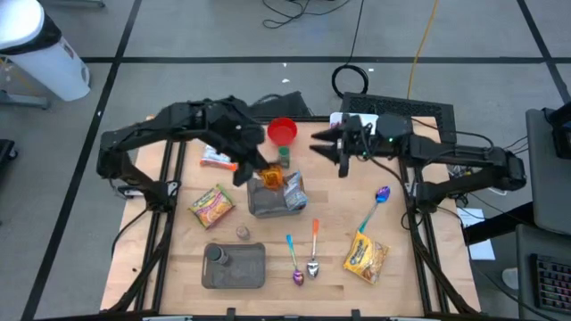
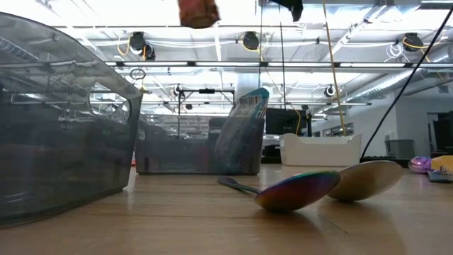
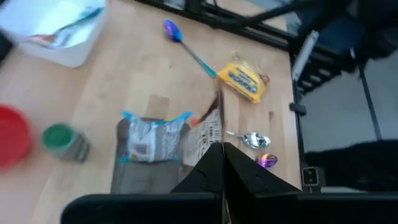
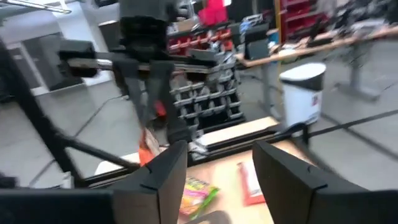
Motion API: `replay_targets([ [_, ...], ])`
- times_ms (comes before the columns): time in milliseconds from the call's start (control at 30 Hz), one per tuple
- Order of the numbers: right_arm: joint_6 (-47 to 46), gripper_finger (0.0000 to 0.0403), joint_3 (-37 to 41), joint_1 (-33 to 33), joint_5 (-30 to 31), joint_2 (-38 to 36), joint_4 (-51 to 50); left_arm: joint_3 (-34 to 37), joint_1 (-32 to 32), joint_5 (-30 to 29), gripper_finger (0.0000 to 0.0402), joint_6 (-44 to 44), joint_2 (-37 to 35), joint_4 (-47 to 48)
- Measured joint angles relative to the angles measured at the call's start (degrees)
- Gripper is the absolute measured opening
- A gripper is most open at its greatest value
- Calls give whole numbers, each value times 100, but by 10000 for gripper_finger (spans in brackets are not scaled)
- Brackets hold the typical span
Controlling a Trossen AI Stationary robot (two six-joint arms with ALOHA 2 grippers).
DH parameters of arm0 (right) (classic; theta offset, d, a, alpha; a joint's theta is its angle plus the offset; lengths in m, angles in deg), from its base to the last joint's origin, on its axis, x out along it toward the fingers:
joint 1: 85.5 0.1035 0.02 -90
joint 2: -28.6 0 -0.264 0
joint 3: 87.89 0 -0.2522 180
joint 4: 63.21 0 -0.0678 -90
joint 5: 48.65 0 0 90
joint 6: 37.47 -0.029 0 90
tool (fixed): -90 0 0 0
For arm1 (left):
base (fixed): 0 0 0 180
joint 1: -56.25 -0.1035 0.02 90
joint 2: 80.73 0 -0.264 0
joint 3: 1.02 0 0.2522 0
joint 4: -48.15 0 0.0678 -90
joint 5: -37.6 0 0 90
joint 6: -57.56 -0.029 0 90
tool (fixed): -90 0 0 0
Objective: Pick & Place Food Item
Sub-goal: Put the orange seasoning pack into the bottom black bin
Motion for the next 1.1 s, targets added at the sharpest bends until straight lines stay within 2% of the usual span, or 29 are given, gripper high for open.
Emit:
replay_targets([
  [133,322,189,0,-350,98,-117,-16,0,161,-679,3,726,-515,158],
  [267,274,187,0,-762,48,-168,-117,-2,575,-1578,2,1914,-928,257],
  [533,407,175,0,-1483,-1218,-127,-430,-4,2167,-3251,2,4730,-1035,453],
  [733,501,174,2,-1650,-1271,-92,-628,-2,3263,-3867,1,6367,-564,461],
  [967,563,171,2,-1620,-1275,-60,-1094,0,4328,-4217,1,7857,59,454],
  [1100,550,170,4,-1607,-1276,-50,-1347,0,4752,-4274,1,8423,408,497],
])
